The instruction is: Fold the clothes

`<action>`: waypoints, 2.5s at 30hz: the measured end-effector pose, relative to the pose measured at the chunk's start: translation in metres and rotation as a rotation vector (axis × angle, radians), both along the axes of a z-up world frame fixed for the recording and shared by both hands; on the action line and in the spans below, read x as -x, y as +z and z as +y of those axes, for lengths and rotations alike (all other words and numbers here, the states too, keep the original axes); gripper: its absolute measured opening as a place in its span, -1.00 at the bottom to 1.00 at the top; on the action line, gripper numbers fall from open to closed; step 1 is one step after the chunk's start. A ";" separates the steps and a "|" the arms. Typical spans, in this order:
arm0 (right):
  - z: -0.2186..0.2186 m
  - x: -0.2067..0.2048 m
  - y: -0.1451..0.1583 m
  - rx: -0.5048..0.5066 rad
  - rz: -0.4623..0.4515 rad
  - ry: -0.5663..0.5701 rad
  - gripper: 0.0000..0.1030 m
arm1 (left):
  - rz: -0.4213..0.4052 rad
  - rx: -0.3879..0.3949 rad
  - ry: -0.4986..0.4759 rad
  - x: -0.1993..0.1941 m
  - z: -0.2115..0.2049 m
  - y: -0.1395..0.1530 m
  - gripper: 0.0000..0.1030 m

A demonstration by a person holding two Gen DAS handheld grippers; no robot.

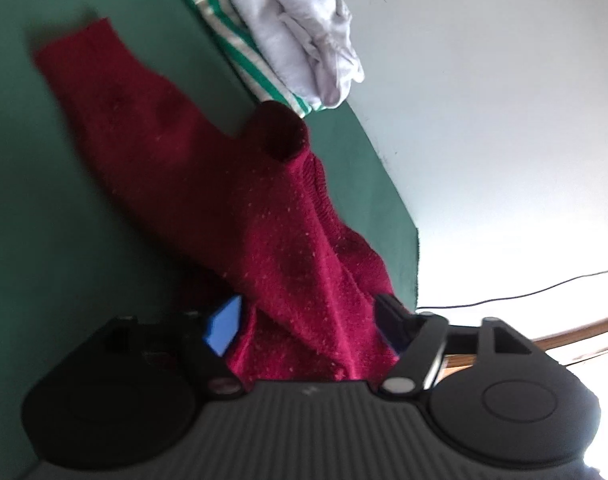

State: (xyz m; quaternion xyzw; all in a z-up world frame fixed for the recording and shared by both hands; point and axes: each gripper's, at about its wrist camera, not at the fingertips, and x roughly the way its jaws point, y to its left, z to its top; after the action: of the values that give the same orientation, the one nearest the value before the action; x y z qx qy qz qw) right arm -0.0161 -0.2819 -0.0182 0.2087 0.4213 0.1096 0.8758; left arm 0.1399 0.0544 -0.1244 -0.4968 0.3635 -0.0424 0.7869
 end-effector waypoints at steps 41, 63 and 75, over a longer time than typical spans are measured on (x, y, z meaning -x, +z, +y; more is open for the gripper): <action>-0.041 0.139 -0.046 -0.056 0.045 -0.171 0.08 | -0.233 -0.440 -0.094 -0.061 0.007 0.116 -1.00; -0.027 0.141 -0.053 -0.099 0.015 -0.345 0.01 | -0.199 -0.332 -0.486 0.033 -0.064 0.076 0.98; -0.026 0.154 -0.030 0.059 -0.099 -0.362 0.06 | -0.002 -0.072 -0.411 -0.039 -0.136 0.014 0.95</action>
State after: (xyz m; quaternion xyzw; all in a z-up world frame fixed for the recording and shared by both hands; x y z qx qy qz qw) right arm -0.1700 -0.3079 -0.0481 0.2499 0.3363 -0.0521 0.9065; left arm 0.1789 -0.0811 -0.1109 -0.3836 0.4577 -0.1894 0.7794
